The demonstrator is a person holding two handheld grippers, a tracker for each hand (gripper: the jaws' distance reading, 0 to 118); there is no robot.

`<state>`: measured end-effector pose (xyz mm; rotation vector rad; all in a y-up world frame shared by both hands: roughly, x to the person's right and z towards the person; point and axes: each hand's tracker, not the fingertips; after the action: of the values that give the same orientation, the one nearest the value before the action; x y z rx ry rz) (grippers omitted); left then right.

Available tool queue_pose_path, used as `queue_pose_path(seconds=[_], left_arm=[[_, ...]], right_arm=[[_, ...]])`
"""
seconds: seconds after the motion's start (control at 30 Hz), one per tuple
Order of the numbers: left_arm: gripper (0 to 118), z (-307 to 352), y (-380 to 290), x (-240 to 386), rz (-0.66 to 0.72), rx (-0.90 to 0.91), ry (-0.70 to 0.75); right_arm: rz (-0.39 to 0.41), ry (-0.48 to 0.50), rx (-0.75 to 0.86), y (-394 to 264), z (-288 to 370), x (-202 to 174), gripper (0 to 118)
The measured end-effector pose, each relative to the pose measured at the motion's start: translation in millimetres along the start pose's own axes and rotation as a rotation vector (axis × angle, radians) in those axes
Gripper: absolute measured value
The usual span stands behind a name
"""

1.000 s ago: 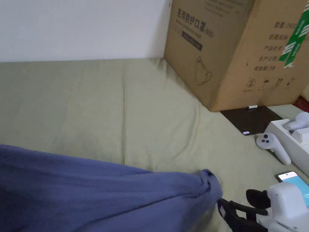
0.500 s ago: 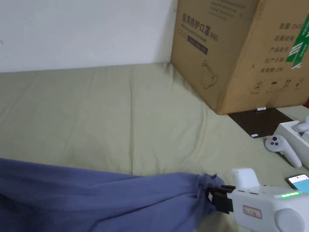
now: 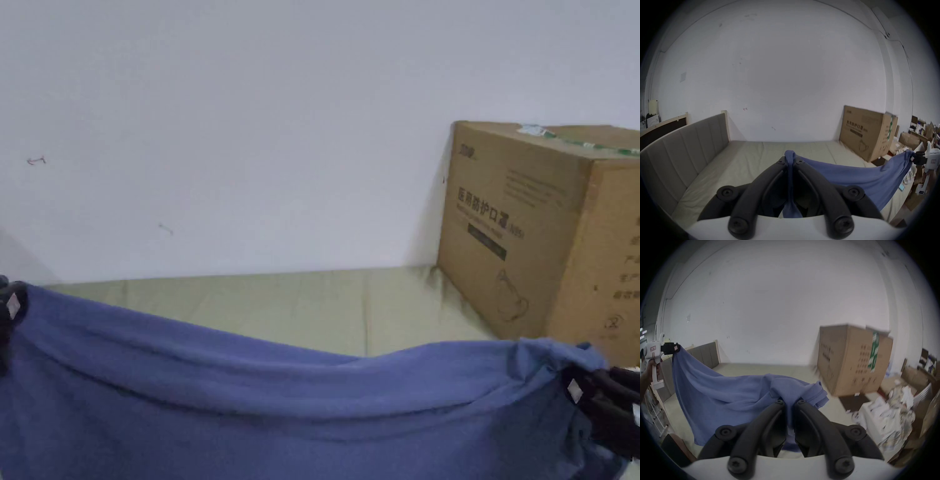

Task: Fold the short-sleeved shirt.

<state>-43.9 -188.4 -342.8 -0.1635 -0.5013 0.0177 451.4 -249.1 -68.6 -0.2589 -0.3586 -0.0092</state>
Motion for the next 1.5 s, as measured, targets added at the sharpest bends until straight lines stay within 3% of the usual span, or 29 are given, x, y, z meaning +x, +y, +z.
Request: queue_pose_path(seconds=[0.07,0.17,0.27,0.4,0.47,0.6,0.9,1.03,1.23,1.5], left_arm=[[4,-2,15,-27,0.021,0.022,0.02],[4,4,34,-42,0.069,0.045,0.044],[4,1,52,-45,0.089,0.056,0.055],[4,-23,79,-16,0.034,0.077,0.096],[4,-61,91,-36,0.042,0.076,0.113],[4,-115,119,-45,0.034,0.096,0.162],[4,-203,142,-51,-0.027,0.161,0.228],[4,-229,99,-53,-0.017,0.142,0.215],[4,-245,-23,-65,0.005,-0.057,0.186],[4,-157,-149,-47,-0.018,-0.156,0.052]], right_arm=[[0.055,-0.019,0.029,19,10,-7,7],[0.058,-0.015,0.05,45,12,-11,7],[0.118,-0.03,0.066,68,-8,-19,7],[0.108,-0.044,0.071,99,-59,-25,7],[0.098,-0.055,0.076,114,-87,-25,7],[0.02,-0.066,0.114,143,-140,-28,7],[0.042,-0.087,0.192,161,-252,-37,7],[0.052,-0.076,0.14,129,-298,-40,7],[0.104,-0.012,-0.019,15,-324,-43,7],[0.072,0.087,-0.132,-102,-257,-19,7]])
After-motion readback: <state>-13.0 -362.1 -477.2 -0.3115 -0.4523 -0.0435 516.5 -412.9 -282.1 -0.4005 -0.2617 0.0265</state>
